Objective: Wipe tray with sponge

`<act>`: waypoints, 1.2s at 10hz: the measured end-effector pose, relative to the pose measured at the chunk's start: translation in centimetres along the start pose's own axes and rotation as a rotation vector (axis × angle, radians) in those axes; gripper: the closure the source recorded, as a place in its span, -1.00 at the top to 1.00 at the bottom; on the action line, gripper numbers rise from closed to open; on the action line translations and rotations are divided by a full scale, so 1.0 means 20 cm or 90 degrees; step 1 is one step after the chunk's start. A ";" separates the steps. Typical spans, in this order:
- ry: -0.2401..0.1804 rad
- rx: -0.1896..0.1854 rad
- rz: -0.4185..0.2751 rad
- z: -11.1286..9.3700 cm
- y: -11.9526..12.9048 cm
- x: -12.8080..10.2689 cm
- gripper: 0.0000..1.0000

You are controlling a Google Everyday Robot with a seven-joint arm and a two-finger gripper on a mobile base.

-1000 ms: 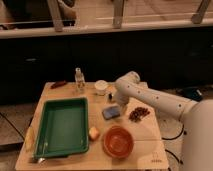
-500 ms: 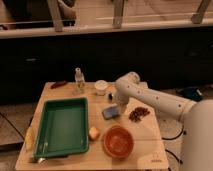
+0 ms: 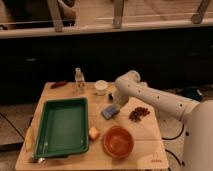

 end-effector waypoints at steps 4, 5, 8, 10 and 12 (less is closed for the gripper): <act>-0.003 0.011 -0.002 -0.04 0.00 0.00 -0.83; -0.009 0.007 -0.007 -0.04 -0.01 -0.04 -0.61; -0.016 0.003 -0.009 -0.04 0.00 -0.04 0.05; -0.020 0.003 -0.005 -0.03 -0.01 -0.04 0.36; -0.025 0.002 0.004 -0.02 -0.01 -0.05 0.42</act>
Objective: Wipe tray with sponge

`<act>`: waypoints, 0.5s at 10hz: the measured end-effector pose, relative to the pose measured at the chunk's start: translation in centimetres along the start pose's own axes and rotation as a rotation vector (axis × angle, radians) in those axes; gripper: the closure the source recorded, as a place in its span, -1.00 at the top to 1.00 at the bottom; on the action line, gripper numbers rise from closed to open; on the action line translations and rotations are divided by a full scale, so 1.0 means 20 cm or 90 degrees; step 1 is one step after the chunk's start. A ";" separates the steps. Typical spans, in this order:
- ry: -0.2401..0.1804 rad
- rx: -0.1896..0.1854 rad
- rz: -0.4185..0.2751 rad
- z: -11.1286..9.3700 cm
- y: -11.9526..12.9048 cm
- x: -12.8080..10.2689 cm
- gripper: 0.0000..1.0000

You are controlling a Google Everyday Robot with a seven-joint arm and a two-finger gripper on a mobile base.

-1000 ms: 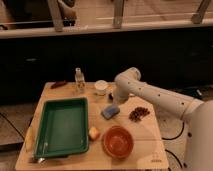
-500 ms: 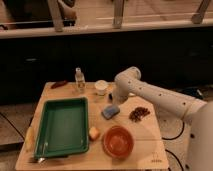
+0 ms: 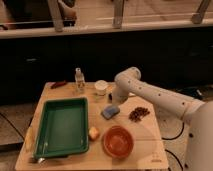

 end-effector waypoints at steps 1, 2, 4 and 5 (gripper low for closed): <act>-0.002 0.000 0.000 0.00 0.00 -0.01 0.42; -0.004 -0.001 0.000 0.01 -0.01 -0.01 0.42; -0.009 -0.002 0.006 0.02 -0.01 -0.01 0.42; -0.011 -0.004 0.009 0.02 0.00 -0.02 0.41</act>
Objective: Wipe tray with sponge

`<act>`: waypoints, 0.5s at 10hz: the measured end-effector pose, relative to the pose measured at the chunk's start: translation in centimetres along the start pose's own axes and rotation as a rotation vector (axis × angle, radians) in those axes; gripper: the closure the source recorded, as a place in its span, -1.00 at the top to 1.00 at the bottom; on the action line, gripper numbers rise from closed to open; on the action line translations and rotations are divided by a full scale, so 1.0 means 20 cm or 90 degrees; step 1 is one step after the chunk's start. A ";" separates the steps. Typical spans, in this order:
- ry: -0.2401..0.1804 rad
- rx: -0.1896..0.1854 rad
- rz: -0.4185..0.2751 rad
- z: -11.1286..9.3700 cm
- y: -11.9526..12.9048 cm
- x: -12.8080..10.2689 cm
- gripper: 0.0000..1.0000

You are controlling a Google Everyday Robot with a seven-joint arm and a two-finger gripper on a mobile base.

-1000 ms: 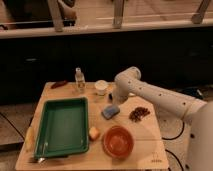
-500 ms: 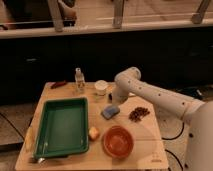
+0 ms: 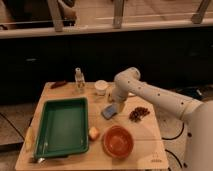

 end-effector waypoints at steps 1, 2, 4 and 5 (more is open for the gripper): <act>-0.001 0.000 -0.001 0.00 0.00 -0.01 0.34; -0.002 0.000 -0.008 0.00 -0.01 -0.01 0.29; -0.004 -0.002 -0.015 0.01 -0.02 -0.01 0.29; -0.005 -0.004 -0.010 0.05 -0.01 0.00 0.29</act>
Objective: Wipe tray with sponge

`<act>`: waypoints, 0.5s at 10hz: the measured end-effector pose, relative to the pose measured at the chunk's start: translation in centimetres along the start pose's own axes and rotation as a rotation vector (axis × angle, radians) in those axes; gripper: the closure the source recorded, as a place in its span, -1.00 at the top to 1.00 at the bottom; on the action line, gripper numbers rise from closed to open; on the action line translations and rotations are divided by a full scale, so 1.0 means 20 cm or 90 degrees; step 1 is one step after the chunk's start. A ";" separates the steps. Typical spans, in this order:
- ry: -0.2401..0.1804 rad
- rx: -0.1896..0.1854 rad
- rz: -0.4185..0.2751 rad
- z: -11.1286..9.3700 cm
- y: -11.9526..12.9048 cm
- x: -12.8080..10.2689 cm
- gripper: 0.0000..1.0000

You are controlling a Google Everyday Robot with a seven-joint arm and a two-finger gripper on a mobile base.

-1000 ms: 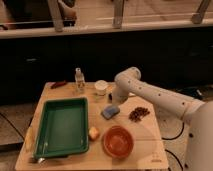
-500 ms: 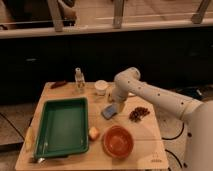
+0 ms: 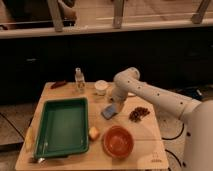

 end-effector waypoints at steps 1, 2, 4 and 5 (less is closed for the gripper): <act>-0.002 0.000 0.005 0.03 0.00 0.01 0.27; -0.003 0.000 0.006 0.04 0.00 0.01 0.22; -0.005 -0.002 0.002 0.05 0.00 0.00 0.17; -0.005 -0.002 0.000 0.05 -0.01 0.00 0.11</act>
